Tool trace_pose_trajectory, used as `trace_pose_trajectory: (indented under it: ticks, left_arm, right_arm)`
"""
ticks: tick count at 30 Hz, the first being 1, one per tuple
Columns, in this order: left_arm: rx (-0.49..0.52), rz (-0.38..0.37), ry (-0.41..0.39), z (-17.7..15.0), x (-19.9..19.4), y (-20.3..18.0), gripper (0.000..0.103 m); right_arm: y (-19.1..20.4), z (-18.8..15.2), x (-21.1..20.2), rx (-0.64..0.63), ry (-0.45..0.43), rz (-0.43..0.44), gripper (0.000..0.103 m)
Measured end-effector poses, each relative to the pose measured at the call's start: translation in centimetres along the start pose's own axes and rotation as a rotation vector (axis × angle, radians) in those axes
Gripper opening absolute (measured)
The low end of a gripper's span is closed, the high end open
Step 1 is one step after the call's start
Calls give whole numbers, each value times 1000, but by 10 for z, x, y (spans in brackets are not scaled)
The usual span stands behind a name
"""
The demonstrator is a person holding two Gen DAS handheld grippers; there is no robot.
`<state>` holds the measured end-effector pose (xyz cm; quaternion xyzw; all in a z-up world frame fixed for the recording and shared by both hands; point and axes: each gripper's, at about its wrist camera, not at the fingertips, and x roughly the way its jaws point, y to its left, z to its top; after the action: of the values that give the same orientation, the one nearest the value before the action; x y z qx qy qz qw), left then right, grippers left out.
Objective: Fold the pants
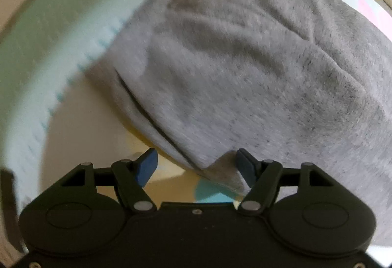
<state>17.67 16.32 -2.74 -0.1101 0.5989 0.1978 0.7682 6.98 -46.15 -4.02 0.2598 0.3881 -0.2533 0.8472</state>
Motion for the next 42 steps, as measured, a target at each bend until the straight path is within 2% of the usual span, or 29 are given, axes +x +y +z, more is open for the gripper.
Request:
trace_pose_trajectory:
  ticks: [4, 9, 11, 13, 14, 16, 17, 19, 21, 23, 24, 25, 27, 31, 34, 39, 42]
  left_arm:
    - [-59, -9, 1, -5, 9, -1, 77]
    - [-157, -79, 17, 3, 19, 12, 82]
    - [-129, -87, -7, 5, 19, 9, 75]
    - [-78, -82, -48, 5, 15, 2, 61]
    - [-51, -73, -67, 4, 12, -1, 57]
    - [0, -48, -102, 3, 10, -7, 41]
    - [18, -41, -112, 1, 6, -9, 39]
    - [20, -44, -121, -1, 4, -7, 24]
    - [5, -68, -121, 2, 6, 0, 22]
    - [-1, -79, -114, 3, 6, 2, 21]
    - [2, -77, -114, 3, 6, 3, 21]
    - [11, -71, -116, 2, 5, 0, 20]
    - [43, -52, -121, 4, 4, -2, 18]
    - [158, -44, -152, -4, -20, -4, 17]
    - [169, -81, -137, -1, -38, 6, 17]
    - [244, -81, -141, 2, -60, 19, 18]
    - [285, -89, -109, 0, -67, 25, 19]
  right_arm:
    - [-5, 0, -1, 23, -4, 8, 79]
    - [-6, 0, 3, 22, 17, 33, 79]
    - [-8, 0, 6, 28, 25, 37, 79]
    - [-8, 0, 8, 19, 27, 32, 79]
    - [-7, -1, 9, 14, 27, 33, 79]
    - [-5, -1, 11, 6, 21, 36, 81]
    - [-4, -1, 12, 2, 21, 40, 81]
    - [-2, 0, 12, -5, 25, 39, 81]
    - [-6, 2, 9, 13, 24, 79, 79]
    - [-11, 5, 10, 62, 44, 147, 66]
    - [-12, 7, 13, 84, 65, 174, 39]
    - [-12, 9, 17, 103, 91, 187, 7]
    - [-10, 11, 27, 122, 135, 181, 7]
    - [0, 8, 15, 54, 81, 155, 7]
    - [2, 9, -5, 16, 45, 143, 6]
    - [-1, 16, -31, 9, 50, 109, 6]
    - [-5, 17, -38, 19, 75, 88, 6]
